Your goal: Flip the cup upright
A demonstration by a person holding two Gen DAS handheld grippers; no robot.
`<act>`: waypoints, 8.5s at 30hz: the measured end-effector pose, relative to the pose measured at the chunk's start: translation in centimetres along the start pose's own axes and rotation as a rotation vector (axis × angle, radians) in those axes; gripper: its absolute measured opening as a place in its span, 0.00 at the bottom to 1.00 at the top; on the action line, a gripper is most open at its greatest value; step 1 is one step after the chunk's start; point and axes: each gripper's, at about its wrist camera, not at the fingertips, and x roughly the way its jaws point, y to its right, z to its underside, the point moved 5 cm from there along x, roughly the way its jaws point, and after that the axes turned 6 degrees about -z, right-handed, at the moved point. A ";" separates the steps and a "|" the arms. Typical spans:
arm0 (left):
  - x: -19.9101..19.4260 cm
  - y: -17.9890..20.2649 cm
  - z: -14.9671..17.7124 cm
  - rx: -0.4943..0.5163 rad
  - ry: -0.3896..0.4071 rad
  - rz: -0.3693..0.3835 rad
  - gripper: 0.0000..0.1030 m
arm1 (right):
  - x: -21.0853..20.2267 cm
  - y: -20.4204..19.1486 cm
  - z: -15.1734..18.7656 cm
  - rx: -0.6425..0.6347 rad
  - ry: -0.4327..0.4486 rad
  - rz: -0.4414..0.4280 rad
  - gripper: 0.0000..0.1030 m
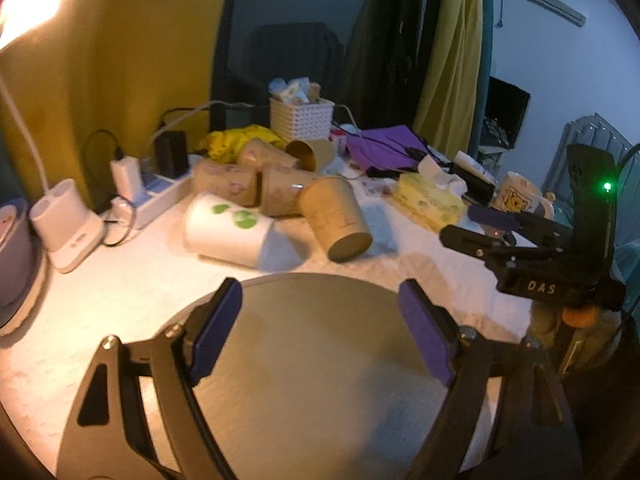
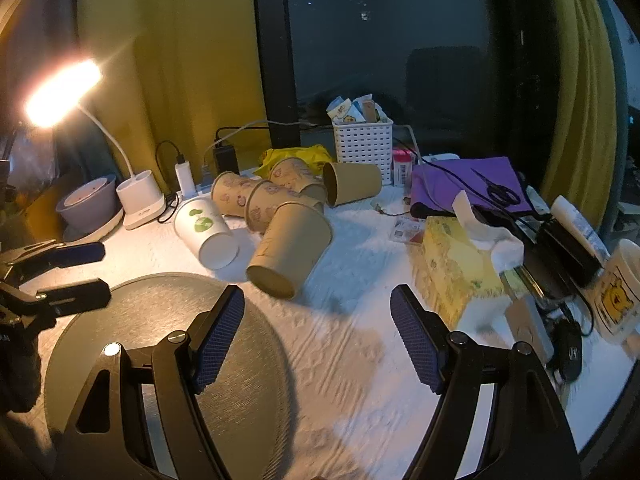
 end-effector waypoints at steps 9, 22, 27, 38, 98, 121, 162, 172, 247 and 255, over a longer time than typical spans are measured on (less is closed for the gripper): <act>5.8 3.4 -2.6 0.025 -0.110 0.010 0.79 | 2.2 3.6 -0.9 0.020 -0.019 -0.037 0.76; 14.9 4.2 -5.0 -0.036 -0.226 -0.018 0.79 | 5.1 6.9 -0.8 0.087 -0.063 -0.086 0.71; 17.3 4.2 -5.1 -0.029 -0.276 -0.026 0.79 | 5.6 7.3 -0.8 0.107 -0.072 -0.097 0.71; 16.8 4.0 -4.8 -0.021 -0.276 -0.019 0.63 | 5.2 7.2 -0.9 0.114 -0.077 -0.081 0.71; -11.6 0.6 8.8 0.251 0.409 0.131 0.63 | -4.8 -18.3 1.5 0.225 -0.110 -0.556 0.79; -10.2 0.6 9.3 0.212 0.301 0.132 0.77 | -2.9 -16.9 0.4 0.183 -0.083 -0.460 0.66; -4.6 -7.9 9.7 -0.211 -0.001 0.014 0.77 | 3.9 -15.9 3.9 -0.105 -0.125 -0.073 0.73; -5.9 -6.5 9.3 -0.131 0.067 -0.008 0.77 | 1.4 -15.8 4.8 -0.094 -0.118 -0.060 0.73; -17.7 -5.0 5.5 -0.074 0.543 0.076 0.80 | -11.5 -17.4 1.6 -0.120 0.157 0.043 0.73; -17.7 -5.0 5.5 -0.076 0.542 0.075 0.80 | -11.6 -17.2 1.6 -0.120 0.160 0.044 0.73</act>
